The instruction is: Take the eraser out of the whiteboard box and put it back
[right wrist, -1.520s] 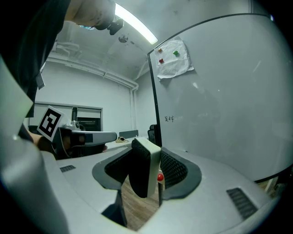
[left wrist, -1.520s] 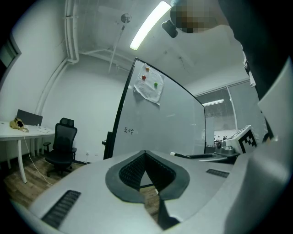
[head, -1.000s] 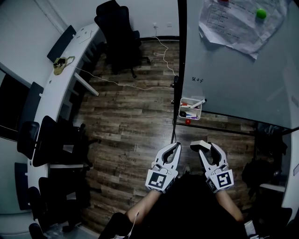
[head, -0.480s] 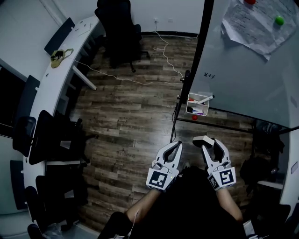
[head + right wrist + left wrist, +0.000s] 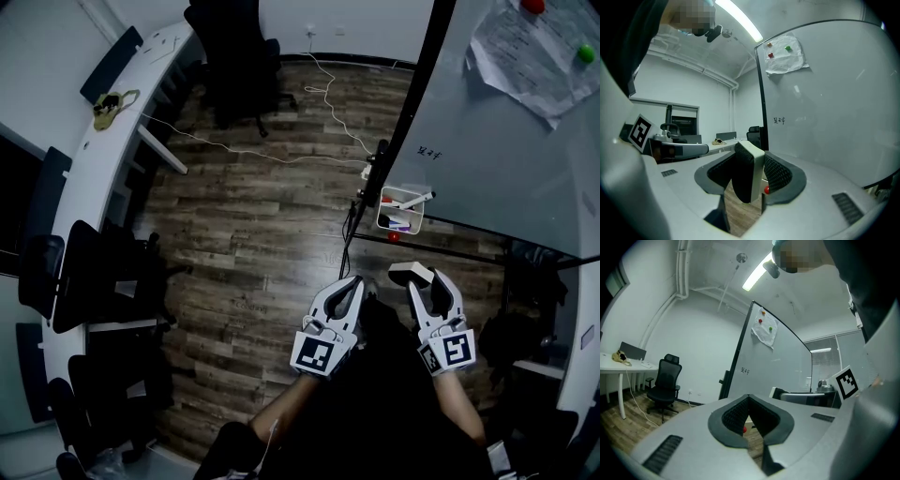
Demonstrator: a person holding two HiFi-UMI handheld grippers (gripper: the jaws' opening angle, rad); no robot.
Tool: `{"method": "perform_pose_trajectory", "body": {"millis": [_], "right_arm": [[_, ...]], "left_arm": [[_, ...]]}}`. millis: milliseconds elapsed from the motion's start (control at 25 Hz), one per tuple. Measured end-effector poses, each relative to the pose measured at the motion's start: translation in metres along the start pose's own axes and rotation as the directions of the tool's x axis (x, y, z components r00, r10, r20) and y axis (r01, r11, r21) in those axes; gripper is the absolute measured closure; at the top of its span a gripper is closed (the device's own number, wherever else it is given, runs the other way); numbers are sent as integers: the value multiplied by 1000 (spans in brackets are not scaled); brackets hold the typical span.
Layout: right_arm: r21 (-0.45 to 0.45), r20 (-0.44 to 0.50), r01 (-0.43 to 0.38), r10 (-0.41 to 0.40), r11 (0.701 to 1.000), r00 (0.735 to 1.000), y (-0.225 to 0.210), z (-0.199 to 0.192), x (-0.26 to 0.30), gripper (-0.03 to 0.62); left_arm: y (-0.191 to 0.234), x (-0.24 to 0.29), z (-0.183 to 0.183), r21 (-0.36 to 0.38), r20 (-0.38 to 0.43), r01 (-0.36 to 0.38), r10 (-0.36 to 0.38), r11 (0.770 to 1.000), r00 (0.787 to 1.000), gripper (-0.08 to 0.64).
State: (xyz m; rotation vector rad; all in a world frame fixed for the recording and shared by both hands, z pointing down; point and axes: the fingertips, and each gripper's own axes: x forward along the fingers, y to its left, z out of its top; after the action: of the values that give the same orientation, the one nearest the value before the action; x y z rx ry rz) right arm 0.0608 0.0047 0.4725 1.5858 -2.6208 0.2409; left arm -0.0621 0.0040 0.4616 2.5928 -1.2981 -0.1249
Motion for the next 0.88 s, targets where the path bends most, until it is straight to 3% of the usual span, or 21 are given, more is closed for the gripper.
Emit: {"method": "perform_pose_trajectory", "body": {"millis": [880], "right_arm": [[34,-32,-63,64,997,997,-61,-7,101,393]], "left_arm": [[53,89,2,7,-53,-41,41,999,998,554]]}}
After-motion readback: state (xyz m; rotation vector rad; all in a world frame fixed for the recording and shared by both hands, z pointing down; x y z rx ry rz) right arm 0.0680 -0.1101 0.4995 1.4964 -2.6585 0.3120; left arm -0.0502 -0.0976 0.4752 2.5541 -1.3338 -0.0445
